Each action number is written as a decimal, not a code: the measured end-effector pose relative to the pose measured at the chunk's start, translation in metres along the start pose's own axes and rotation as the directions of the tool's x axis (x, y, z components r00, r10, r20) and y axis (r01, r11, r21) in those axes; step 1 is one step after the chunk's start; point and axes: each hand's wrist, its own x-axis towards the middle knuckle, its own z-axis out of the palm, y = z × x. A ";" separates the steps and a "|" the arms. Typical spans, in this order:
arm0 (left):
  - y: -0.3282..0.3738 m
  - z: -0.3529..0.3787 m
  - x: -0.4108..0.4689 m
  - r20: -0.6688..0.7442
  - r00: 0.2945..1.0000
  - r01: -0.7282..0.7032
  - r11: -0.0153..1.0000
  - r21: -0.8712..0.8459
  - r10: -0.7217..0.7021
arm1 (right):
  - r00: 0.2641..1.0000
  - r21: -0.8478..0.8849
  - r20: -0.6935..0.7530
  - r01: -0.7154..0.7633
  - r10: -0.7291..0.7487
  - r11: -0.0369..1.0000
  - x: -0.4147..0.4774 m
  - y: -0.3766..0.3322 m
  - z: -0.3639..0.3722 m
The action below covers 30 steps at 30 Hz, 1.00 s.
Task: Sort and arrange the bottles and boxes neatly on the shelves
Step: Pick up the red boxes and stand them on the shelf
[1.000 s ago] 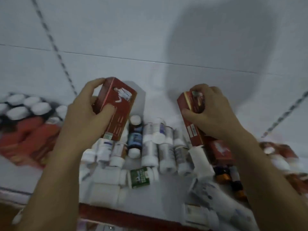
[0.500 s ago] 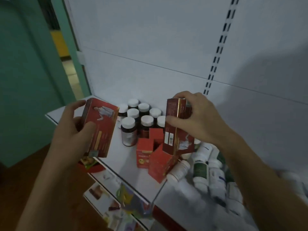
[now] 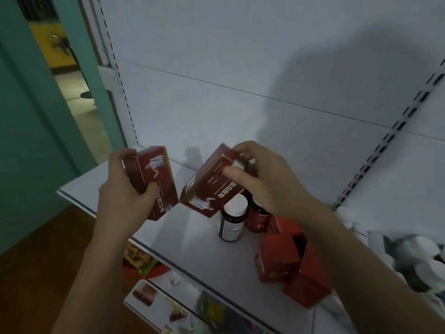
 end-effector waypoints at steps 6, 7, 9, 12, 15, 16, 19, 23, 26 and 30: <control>-0.035 0.031 0.004 0.101 0.993 0.053 0.997 0.052 -0.058 | 0.977 -0.459 0.215 0.096 0.005 0.883 0.015 0.007 0.066; -0.037 0.038 -0.001 0.143 0.989 0.028 0.999 0.028 -0.031 | 0.978 -0.488 0.209 0.102 0.002 0.867 0.014 0.008 0.071; -0.036 0.051 -0.009 0.307 0.951 -0.020 0.997 -0.068 0.040 | 0.987 -0.454 0.162 0.071 0.004 0.888 0.011 0.010 0.073; -0.028 0.056 -0.008 0.561 0.812 -0.080 0.982 -0.171 0.163 | 0.998 -0.373 0.046 -0.029 0.050 0.927 0.006 0.013 0.060; -0.016 0.047 0.004 0.678 0.719 -0.174 0.984 -0.039 0.154 | 0.995 -0.402 -0.017 -0.097 0.099 0.910 -0.004 0.022 0.037; -0.011 0.043 0.009 0.685 0.723 -0.193 0.978 0.078 0.088 | 0.993 -0.415 -0.042 -0.121 0.114 0.902 -0.008 0.025 0.029; 0.017 0.038 0.021 0.633 0.774 -0.247 0.918 0.309 -0.005 | 0.974 -0.488 -0.076 -0.222 0.212 0.844 -0.025 0.040 -0.001; 0.066 0.062 0.026 0.645 0.761 -0.390 0.846 0.364 0.073 | 0.925 -0.535 -0.093 -0.358 0.368 0.765 -0.068 0.063 -0.049; 0.102 0.098 0.016 0.705 0.696 -0.492 0.807 0.327 0.139 | 0.858 -0.561 -0.140 -0.480 0.495 0.675 -0.114 0.079 -0.087; 0.158 0.167 -0.027 0.835 0.495 -0.659 0.730 0.180 0.240 | 0.730 -0.534 -0.236 -0.649 0.641 0.542 -0.196 0.098 -0.140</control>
